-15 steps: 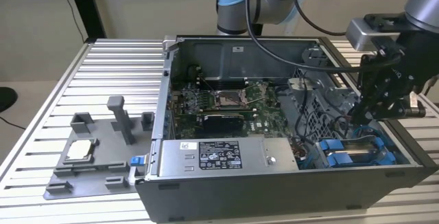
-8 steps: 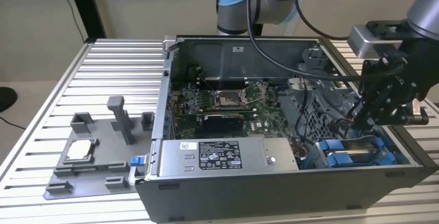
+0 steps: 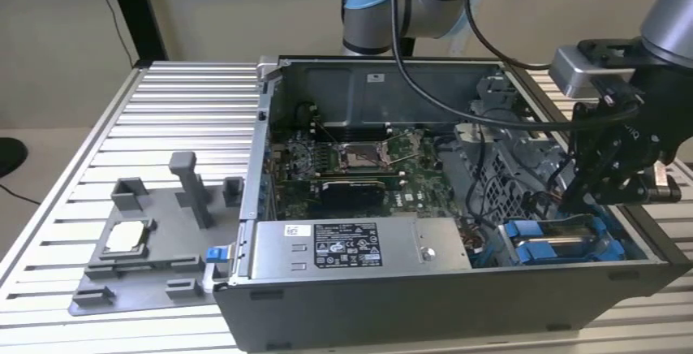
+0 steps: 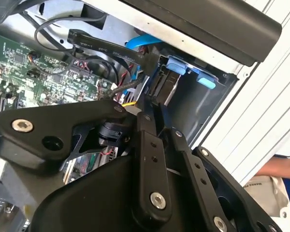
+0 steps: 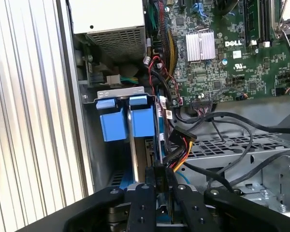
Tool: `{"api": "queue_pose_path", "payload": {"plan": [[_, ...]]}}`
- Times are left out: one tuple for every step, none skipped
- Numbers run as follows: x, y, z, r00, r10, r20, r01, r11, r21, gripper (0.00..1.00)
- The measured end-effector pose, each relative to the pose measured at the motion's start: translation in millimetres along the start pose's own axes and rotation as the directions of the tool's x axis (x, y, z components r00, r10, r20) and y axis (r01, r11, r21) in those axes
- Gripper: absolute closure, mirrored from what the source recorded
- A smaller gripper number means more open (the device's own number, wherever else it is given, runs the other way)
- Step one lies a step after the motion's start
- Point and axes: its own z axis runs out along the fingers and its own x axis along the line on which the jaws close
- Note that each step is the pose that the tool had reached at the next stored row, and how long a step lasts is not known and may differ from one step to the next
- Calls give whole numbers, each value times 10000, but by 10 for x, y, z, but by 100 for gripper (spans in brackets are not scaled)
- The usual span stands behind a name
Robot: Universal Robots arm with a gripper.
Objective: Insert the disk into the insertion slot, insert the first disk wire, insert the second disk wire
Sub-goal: 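Insert the first disk wire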
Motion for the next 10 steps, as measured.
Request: {"api": "queue_pose_path", "payload": {"plan": [[-1, -2, 0, 10000, 1, -1, -1, 10000, 0, 100], [-2, -8, 1, 10000, -1, -1, 1, 10000, 0, 100], [-3, -16, 5, 10000, 0, 1, 0, 10000, 0, 100], [-4, -24, 8, 10000, -1, 0, 1, 10000, 0, 100], [-4, -30, 12, 10000, -5, -1, 5, 10000, 0, 100], [-4, -33, 20, 10000, -8, 0, 8, 10000, 0, 100], [-4, -36, 29, 10000, -14, 0, 14, 10000, 0, 100], [-3, -39, 41, 10000, -24, 0, 24, 10000, 0, 100], [-2, -42, 54, 10000, -41, 1, 41, 10000, 0, 100], [-2, -45, 65, 10000, -68, 1, 68, 10000, 1, 100]]}}
